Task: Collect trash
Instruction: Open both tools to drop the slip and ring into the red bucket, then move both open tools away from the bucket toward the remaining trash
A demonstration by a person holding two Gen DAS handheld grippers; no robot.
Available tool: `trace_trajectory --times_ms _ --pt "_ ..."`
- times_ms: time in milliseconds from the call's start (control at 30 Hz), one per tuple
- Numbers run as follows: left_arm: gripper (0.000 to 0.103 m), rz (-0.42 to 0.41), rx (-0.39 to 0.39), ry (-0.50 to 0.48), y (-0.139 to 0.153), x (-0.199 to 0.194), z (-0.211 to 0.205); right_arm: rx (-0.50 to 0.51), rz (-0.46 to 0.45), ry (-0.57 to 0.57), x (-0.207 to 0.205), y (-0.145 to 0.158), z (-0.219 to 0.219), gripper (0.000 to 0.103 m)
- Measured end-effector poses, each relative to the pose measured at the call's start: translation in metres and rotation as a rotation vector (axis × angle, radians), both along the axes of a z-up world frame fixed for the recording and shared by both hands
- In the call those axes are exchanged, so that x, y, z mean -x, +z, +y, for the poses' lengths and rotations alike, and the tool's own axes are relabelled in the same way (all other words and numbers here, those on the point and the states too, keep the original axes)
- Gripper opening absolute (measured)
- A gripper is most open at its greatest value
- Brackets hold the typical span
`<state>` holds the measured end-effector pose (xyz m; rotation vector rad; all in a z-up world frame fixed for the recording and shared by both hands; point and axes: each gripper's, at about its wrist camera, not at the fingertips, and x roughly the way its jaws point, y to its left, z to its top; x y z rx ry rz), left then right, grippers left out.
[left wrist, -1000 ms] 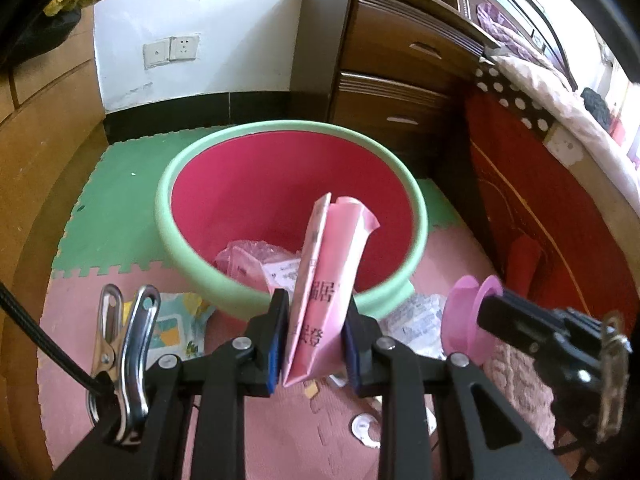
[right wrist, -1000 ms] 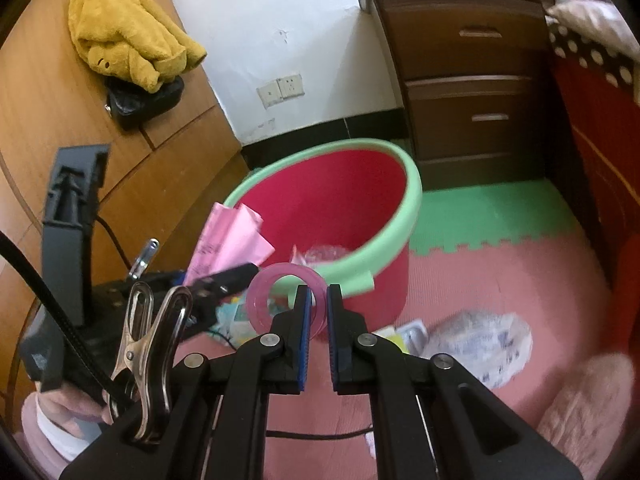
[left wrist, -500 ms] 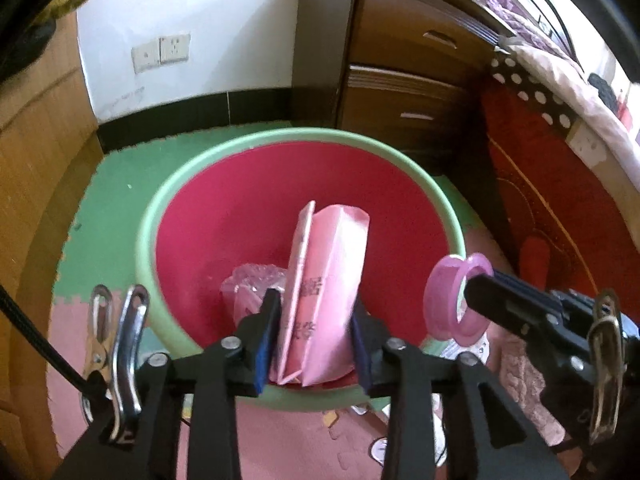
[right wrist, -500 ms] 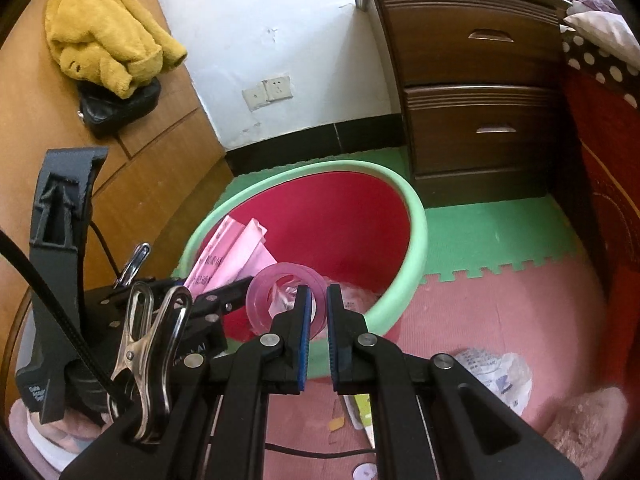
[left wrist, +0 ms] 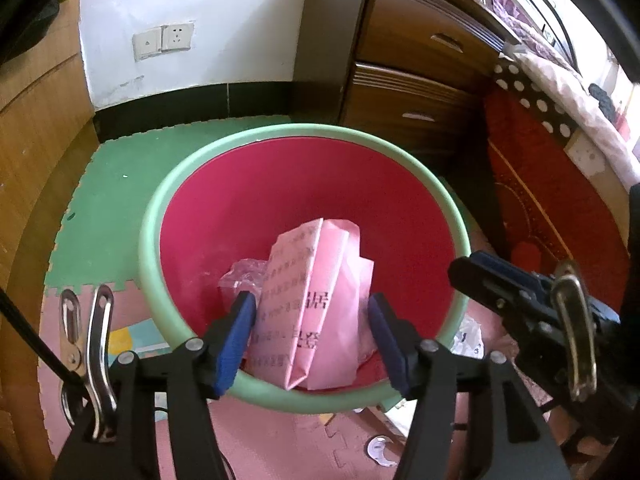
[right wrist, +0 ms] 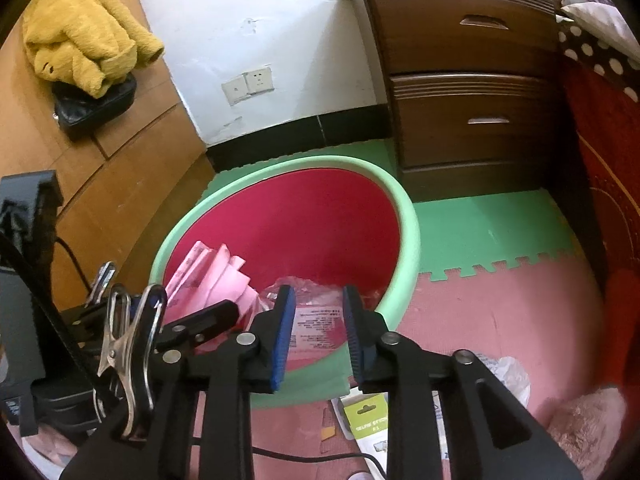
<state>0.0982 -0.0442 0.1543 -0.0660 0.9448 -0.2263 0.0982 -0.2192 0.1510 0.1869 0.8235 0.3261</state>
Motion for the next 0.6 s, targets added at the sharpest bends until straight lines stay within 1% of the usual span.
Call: trace_trajectory --times_ms 133,300,367,467,600 --pt "0.065 0.01 0.031 -0.005 0.001 0.0 0.002 -0.008 -0.005 0.007 0.004 0.001 -0.001 0.025" --pt "0.068 0.015 0.018 -0.028 0.001 0.0 -0.001 -0.014 -0.005 0.008 0.008 0.0 -0.001 0.025" --pt "0.073 0.018 0.014 -0.045 0.0 0.0 -0.003 -0.021 -0.004 0.007 0.009 -0.001 -0.001 0.025" --pt "0.074 0.005 0.004 -0.045 0.0 0.002 -0.004 -0.027 -0.004 0.009 0.011 -0.001 -0.001 0.025" --pt "0.074 0.008 0.007 -0.039 -0.001 0.004 -0.003 -0.03 -0.011 0.016 0.014 0.001 0.0 0.025"
